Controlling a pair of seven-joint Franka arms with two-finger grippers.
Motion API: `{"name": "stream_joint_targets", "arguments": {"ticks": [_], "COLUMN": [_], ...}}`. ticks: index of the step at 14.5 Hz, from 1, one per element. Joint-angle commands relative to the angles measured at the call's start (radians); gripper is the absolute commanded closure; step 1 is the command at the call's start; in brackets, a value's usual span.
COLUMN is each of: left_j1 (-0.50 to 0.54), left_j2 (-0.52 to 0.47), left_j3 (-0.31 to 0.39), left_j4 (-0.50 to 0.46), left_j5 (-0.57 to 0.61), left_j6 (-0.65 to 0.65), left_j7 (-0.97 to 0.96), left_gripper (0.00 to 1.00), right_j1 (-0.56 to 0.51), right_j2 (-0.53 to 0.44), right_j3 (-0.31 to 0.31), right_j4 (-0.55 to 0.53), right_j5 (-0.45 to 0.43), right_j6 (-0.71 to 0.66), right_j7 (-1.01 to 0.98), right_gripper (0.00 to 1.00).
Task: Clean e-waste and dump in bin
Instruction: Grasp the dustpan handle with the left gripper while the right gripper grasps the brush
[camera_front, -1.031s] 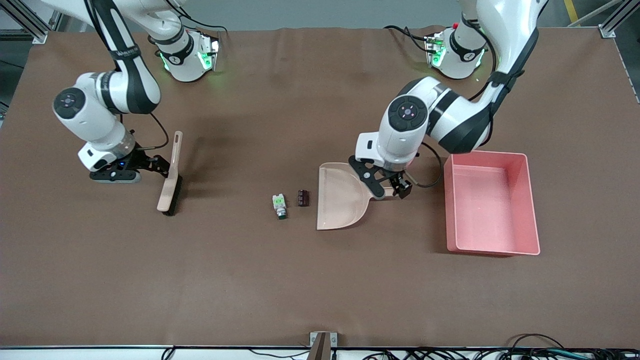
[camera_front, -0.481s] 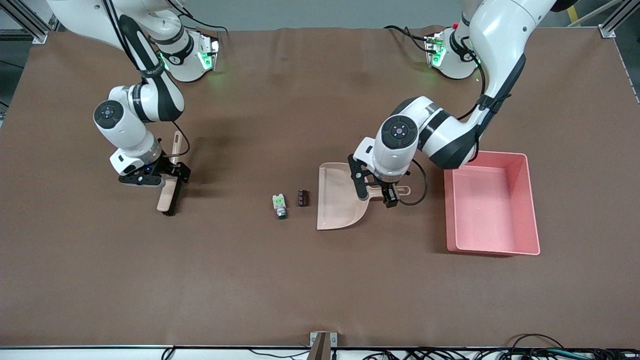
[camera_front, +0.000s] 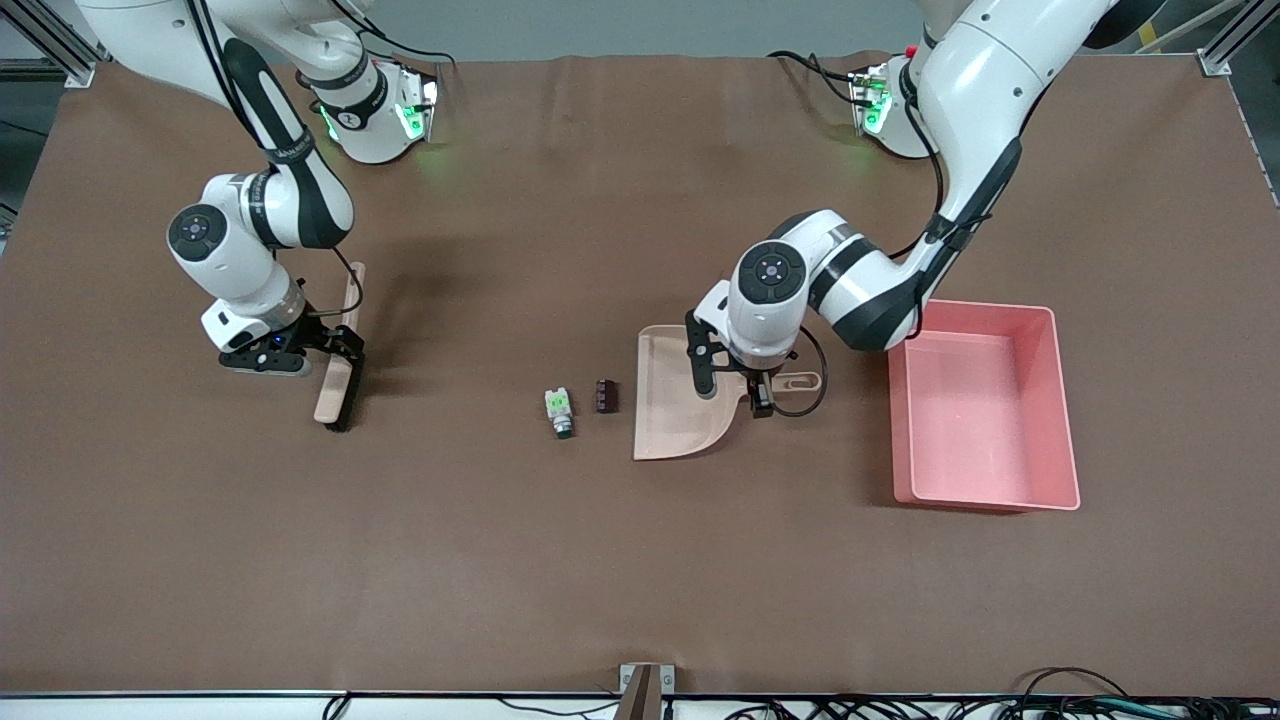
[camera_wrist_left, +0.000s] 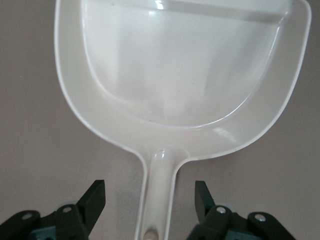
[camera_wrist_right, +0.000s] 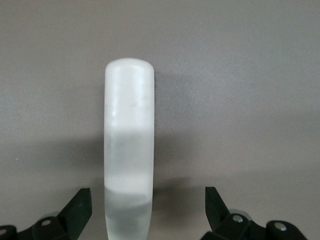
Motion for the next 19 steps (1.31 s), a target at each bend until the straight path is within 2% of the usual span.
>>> {"name": "stream_joint_targets", "arguments": {"ticks": [1,4,8,11,19], "left_j1": [-0.004,-0.014,-0.017,-0.017,-0.019], "left_j2": [0.006,0.022,0.025,0.036,0.054], "left_j3": [-0.004,-0.003,-0.001,0.002,0.003], "left_j4": [0.0,0.001,0.0,0.004,0.019], "left_j5": [0.02,0.027,0.03,0.047,0.047], "left_j6": [0.002,-0.016,-0.029,-0.029,-0.029], "left_j7": [0.003,0.002,0.0,-0.003,-0.012], "left_gripper": [0.2,0.2,0.2,0.21,0.27], "right_j1": [-0.008,0.001,0.004,0.004,0.027], "right_j2": [-0.013,-0.013,-0.008,-0.008,-0.01], "right_j3": [0.009,0.011,0.011,0.012,0.012], "right_j4": [-0.03,-0.028,-0.031,-0.031,-0.025], "right_j5": [0.003,0.004,0.004,0.004,0.004], "right_j6": [0.02,0.021,0.02,0.018,-0.011], "right_j7": [-0.009,-0.007,-0.007,-0.005,-0.005], "right_gripper": [0.03,0.08,0.25,0.42,0.95]}}
